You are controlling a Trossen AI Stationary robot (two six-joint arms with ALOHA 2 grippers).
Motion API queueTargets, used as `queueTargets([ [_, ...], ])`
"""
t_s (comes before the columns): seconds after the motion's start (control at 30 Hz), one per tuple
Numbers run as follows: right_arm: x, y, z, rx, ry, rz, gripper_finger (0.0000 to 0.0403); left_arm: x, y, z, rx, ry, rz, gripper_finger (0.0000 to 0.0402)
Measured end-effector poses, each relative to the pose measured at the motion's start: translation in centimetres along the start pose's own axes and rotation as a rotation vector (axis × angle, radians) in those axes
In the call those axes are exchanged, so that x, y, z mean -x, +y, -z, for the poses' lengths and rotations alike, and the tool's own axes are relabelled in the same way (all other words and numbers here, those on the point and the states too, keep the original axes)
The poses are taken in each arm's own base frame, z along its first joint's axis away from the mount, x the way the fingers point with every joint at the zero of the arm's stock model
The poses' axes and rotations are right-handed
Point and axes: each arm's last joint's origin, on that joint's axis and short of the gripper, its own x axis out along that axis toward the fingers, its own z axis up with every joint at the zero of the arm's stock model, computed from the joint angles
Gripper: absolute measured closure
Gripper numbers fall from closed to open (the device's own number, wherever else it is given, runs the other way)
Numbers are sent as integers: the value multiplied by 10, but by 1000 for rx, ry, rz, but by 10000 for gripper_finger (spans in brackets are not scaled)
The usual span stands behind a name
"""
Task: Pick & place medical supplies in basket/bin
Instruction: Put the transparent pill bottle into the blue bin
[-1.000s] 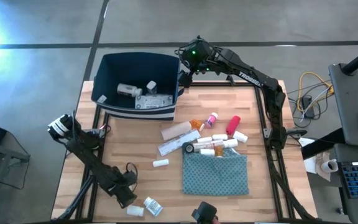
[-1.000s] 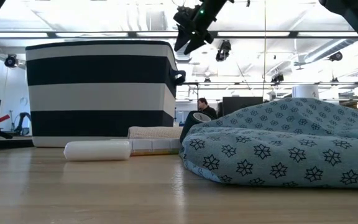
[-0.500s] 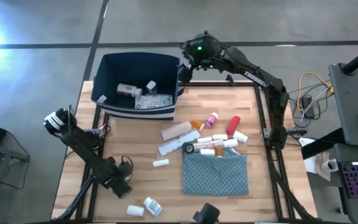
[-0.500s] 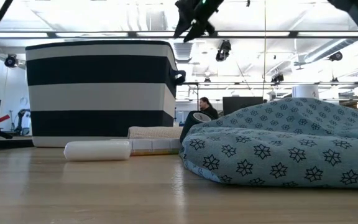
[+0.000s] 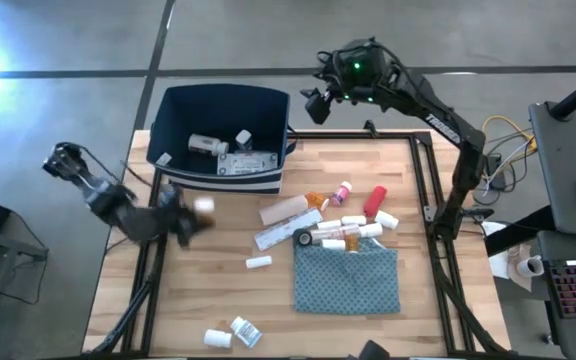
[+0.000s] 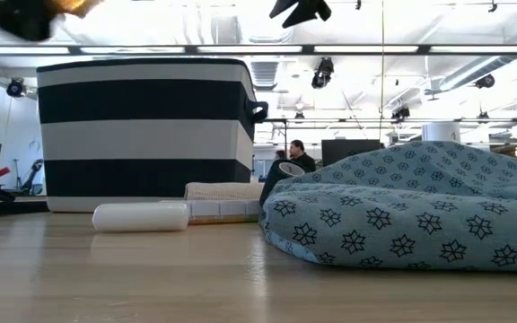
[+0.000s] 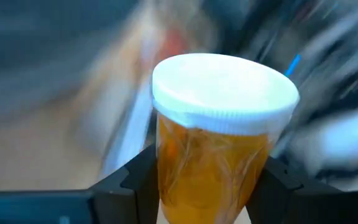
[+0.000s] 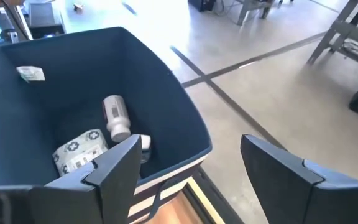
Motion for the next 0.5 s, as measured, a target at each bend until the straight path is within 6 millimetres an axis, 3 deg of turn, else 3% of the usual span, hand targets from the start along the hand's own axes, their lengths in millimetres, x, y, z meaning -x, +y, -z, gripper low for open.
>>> queueTargets([
  [0.1, 5, 0, 1, -7, 11, -1, 138, 11, -9, -36, -131, -317, 62, 241],
  [0.2, 5, -1, 3, -6, 31, 4, 138, 15, -11, -63, -241, -565, -67, 241],
  [0.33, 3, 0, 4, -15, 45, 5, 138, 8, 1, -81, -317, -669, -243, 239],
  [0.5, 3, 0, 5, -27, 46, 9, 138, -13, 13, -100, -303, -669, -233, 231],
])
